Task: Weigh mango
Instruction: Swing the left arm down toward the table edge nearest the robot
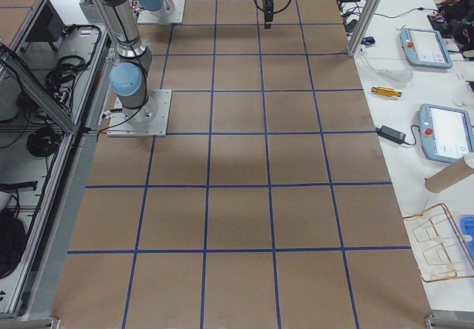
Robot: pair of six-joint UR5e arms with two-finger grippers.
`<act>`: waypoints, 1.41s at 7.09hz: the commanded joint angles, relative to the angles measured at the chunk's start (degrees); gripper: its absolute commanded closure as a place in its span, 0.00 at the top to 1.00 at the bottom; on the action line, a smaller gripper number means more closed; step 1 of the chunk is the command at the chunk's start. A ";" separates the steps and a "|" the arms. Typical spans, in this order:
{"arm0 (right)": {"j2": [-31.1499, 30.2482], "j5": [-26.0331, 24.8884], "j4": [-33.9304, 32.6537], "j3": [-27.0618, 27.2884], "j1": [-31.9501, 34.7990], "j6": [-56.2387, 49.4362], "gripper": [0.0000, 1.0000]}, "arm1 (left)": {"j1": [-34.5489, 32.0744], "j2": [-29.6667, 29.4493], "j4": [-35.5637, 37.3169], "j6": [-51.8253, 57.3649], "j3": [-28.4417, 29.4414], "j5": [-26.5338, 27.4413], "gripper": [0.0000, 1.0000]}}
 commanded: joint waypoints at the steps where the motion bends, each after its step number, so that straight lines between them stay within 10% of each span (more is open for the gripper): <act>1: 0.01 0.04 0.00 0.00 0.04 0.00 1.00 | 0.21 0.32 -0.01 0.10 -0.32 0.00 1.00; 4: 0.01 -0.05 0.00 0.00 -0.04 0.00 1.00 | 3.35 1.02 -2.28 7.77 -0.32 -0.35 1.00; 10: 0.01 -0.05 0.00 0.00 -0.04 0.00 1.00 | 36.61 1.05 -10.83 73.44 0.03 3.06 1.00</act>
